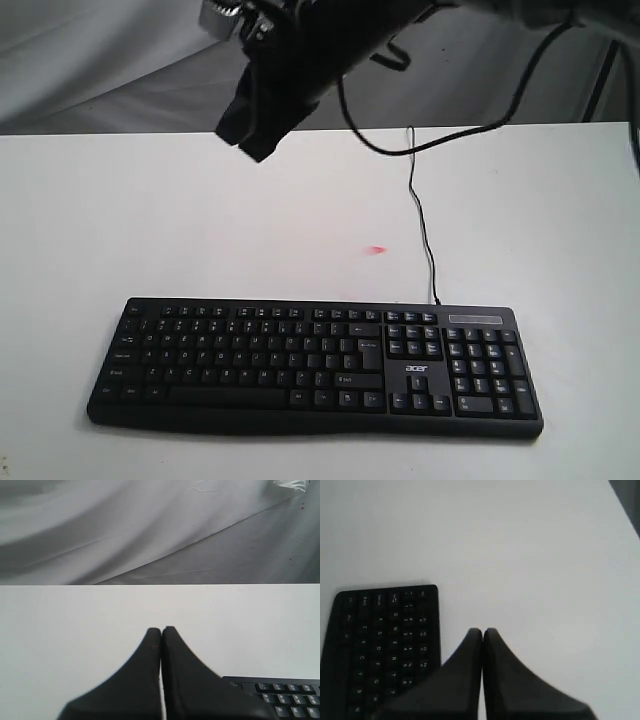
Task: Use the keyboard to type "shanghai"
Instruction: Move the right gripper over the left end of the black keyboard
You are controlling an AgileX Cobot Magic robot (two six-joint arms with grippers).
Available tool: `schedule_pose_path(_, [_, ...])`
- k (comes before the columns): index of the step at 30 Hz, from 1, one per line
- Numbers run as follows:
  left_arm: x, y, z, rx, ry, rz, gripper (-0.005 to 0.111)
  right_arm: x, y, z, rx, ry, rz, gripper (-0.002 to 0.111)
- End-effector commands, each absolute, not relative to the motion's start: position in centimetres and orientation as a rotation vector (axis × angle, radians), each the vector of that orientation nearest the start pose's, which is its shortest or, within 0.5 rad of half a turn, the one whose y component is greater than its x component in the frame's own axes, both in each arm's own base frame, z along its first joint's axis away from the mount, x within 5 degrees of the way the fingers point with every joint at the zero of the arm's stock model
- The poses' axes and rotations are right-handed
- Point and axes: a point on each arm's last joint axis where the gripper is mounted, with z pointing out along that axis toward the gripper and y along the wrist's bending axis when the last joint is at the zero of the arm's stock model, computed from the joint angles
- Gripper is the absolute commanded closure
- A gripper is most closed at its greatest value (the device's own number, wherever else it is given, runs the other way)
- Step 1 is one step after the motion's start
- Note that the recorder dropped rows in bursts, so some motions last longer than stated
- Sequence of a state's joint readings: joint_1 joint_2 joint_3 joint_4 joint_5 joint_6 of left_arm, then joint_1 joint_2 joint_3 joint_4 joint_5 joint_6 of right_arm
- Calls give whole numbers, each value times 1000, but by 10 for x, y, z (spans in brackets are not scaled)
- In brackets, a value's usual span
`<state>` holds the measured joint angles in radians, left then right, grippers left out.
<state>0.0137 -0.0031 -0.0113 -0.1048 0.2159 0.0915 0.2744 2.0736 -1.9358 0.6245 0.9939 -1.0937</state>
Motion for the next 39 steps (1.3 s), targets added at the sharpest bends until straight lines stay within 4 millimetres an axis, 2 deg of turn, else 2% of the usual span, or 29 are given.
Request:
schedule_pose_path(1, [55,-2,198,-4,1685,-24,106,439,206,271,-1387,1955,441,108])
schedule_pose_path(4, [55,-2,198,-4,1685,-24,106,429,231,248,-1461,1936,443,108])
schedule_pose_path(6, [55,-2,198,-4,1685,-24,106,422,238,232,-1490,1936,429,108])
schedule_pose_path(10, [55,-2,198,-4,1685,-24,106,407,247,198,-1524,1958,412,108])
schedule_pose_path(15, [55,-2,198,-4,1685,-24,106,391,254,176,-1508,1933,560,108])
schedule_pose_path(21, [55,-2,198,-4,1685,-24,106,379,257,162,-1497,1926,643,108])
schedule_pose_path(28, [55,-2,198,-4,1685,-24,106,375,265,154,-1509,1925,621,108])
schedule_pose_path(34, [55,-2,198,-4,1685,-24,106,372,281,141,-1491,1926,550,108])
schedule_pose_path(39, [55,-2,198,-4,1685,-24,106,374,280,135,-1494,1938,530,108])
